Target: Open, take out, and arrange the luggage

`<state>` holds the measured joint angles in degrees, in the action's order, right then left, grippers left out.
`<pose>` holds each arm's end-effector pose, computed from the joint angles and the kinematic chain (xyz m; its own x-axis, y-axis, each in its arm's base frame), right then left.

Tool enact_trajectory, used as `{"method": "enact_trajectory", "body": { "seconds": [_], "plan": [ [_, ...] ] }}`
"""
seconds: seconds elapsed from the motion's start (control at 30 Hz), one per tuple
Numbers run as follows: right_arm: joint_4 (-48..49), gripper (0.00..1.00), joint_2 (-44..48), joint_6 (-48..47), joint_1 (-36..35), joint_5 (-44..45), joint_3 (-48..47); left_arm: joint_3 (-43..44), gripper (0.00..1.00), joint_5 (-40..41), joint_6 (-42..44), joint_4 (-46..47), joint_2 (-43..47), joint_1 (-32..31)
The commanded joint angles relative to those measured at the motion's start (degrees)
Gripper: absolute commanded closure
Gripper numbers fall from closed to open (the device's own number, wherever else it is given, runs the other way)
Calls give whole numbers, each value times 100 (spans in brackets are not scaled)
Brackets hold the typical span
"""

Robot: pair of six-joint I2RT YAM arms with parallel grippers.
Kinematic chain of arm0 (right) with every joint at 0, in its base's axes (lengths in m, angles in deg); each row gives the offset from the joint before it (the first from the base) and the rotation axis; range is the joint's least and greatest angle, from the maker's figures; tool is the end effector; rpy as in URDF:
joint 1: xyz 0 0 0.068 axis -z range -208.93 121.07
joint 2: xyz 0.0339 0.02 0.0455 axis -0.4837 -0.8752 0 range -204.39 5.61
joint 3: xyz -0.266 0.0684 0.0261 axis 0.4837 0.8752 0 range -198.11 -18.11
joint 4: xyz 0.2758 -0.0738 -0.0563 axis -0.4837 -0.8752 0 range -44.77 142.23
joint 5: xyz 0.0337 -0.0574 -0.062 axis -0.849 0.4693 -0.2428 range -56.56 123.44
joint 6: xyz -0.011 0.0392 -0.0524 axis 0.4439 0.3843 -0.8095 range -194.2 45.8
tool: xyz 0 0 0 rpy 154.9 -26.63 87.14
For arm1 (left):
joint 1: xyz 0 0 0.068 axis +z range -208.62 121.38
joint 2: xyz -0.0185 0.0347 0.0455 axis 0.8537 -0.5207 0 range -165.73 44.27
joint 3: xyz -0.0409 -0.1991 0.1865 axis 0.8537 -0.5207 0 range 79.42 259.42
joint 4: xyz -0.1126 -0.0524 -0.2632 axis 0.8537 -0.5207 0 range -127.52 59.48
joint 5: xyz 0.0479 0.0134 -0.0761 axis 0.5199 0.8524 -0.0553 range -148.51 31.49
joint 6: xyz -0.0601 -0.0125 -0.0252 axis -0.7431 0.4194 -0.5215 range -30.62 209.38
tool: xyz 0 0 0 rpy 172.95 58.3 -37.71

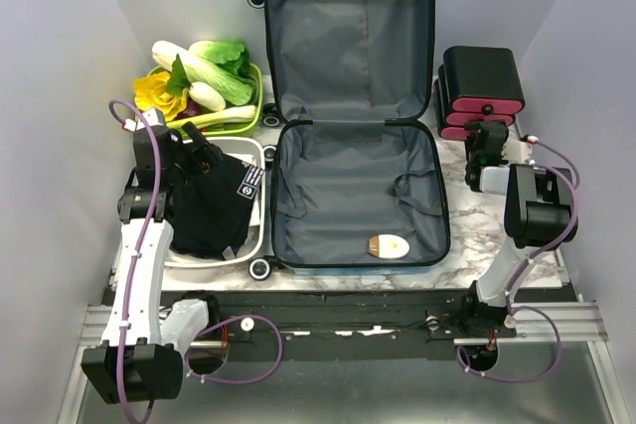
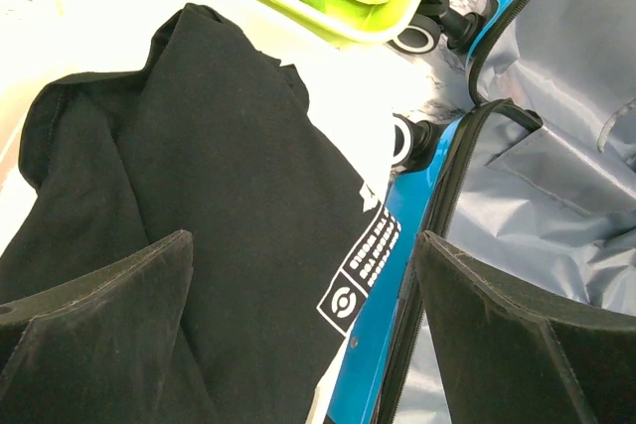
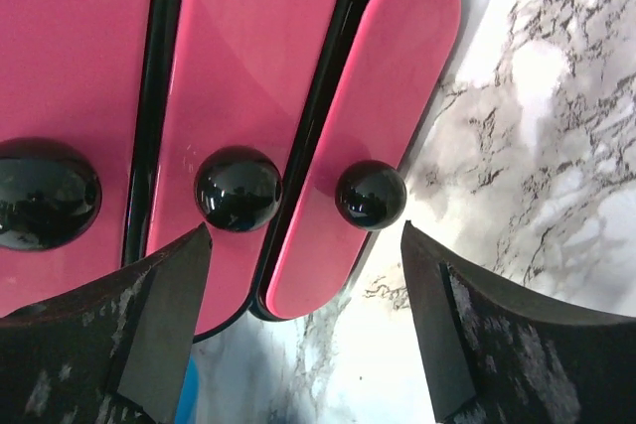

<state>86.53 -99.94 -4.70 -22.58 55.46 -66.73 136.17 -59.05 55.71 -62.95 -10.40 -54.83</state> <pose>0.4013 -0.0645 0.1248 0.2843 0.8421 -0.4583 0.5145 0.2694 0.8141 0.2482 0.0159 0.3375 -0.3874 -0.5813 -0.7155 -0.3278 0.8123 -0.4824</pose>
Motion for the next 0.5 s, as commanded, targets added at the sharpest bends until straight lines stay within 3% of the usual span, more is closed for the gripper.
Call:
{"method": "enact_trajectory", "body": {
  "seconds": [0.0, 0.17, 0.47],
  "plan": [
    [-319, 17, 44, -814, 191, -872, -279, 20, 1, -68, 27, 87, -52, 43],
    [259, 21, 79, -1420, 191, -1358, -315, -6, 1, -70, 27, 43, -61, 43],
    [243, 21, 167, -1904, 446, -1850, -429, -33, 1, -17, 1, 43, 45, 43]
  ]
}}
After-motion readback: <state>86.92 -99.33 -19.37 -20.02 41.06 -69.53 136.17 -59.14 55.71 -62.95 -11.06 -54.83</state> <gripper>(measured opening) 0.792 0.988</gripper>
